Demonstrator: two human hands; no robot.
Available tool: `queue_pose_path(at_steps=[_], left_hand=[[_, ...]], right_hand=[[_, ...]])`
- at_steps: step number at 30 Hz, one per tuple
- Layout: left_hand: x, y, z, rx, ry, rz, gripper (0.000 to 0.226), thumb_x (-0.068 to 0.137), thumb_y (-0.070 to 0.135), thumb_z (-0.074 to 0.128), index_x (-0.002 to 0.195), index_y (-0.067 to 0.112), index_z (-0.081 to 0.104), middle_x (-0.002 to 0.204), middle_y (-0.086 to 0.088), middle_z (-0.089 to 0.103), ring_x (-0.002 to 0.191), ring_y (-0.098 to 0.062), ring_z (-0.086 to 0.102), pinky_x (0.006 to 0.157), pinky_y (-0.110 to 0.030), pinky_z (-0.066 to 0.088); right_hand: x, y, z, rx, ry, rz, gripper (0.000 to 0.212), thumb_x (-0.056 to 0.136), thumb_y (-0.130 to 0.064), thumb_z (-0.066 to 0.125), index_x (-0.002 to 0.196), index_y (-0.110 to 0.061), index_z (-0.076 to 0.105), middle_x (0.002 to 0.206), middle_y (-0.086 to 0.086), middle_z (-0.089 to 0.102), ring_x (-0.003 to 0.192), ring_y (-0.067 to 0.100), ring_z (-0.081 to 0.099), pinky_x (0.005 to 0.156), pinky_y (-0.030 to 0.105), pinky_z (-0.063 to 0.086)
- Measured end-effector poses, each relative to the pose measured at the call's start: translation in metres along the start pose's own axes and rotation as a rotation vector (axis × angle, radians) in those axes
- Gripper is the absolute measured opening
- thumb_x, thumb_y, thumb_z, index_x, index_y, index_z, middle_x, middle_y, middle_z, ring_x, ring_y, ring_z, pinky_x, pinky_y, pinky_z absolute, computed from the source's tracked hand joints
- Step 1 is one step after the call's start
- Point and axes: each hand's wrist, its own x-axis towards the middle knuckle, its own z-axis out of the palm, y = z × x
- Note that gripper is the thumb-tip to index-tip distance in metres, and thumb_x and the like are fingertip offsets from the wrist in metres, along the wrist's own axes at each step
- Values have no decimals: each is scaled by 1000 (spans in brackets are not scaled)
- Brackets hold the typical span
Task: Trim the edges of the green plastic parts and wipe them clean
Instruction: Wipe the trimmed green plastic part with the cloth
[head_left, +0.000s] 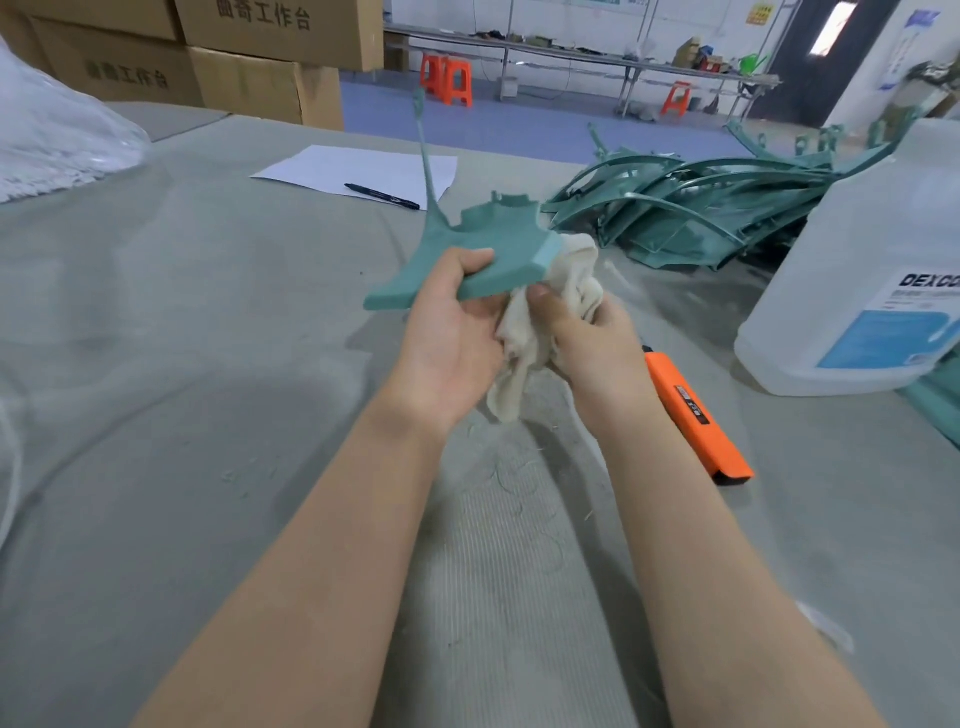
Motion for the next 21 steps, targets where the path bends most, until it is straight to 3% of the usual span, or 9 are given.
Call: queue_pose_path(at_steps=[3,5,8,11,13,15,17,19,21], left_hand=[[2,-7,1,157,93,21,19,94,14,45,108,8,56,98,-10,61,79,-16,59,78,-29,49],[5,-11,-3,272,165,44,17,94,13,49,109,11,56,107,-9,62,90,-18,62,88,-32,51],[8,-10,-9,355,250,68,11,94,11,53,102,16,57,114,-8,63,104,-20,62,93,-35,53],[9,-11,-12,396,274,110,9,92,8,55,97,15,60,105,-4,69,98,-18,67,83,-28,56],[9,-15,-12,469,303,139,9,89,9,58,94,12,64,89,-1,72,80,-14,65,71,-22,53],[9,-18,-12,543,325,166,20,87,8,56,104,5,65,95,-17,71,76,-15,56,65,-21,48],[7,-19,-12,546,275,179,21,85,11,57,104,8,65,90,-14,71,75,-12,57,65,-21,47],[6,-19,-10,516,216,156,16,80,19,61,95,18,67,86,1,70,82,-15,62,73,-26,50],[5,-20,-6,491,156,129,12,87,19,62,98,20,67,88,5,73,87,-14,67,77,-28,55]], right_hand=[[2,-1,-9,45,211,-34,19,92,-24,61,74,-19,62,81,2,66,77,18,62,76,41,52],[4,-5,-17,138,331,-56,28,90,-23,61,64,-21,51,66,-1,52,64,14,47,64,35,41],[8,-11,-24,330,380,-65,4,91,-14,60,88,-16,58,85,2,62,82,17,60,78,39,51],[6,-15,-18,296,370,-141,28,92,-1,54,117,-13,53,108,7,63,99,21,62,93,38,51],[-1,-16,-9,97,308,-284,33,90,3,51,119,-15,54,111,4,64,103,16,61,97,34,49],[-6,-14,1,-101,151,-390,28,92,1,50,113,-17,58,104,-2,65,98,9,60,93,27,48],[-8,-11,9,-241,8,-410,19,99,-8,47,112,-11,60,106,4,65,102,15,59,94,33,46],[-8,-8,12,-293,7,-363,23,103,-18,44,119,-10,58,111,7,64,106,21,58,95,36,45],[-6,-7,11,-273,129,-359,18,103,-20,45,113,-11,56,97,-1,64,92,16,58,82,26,44]])
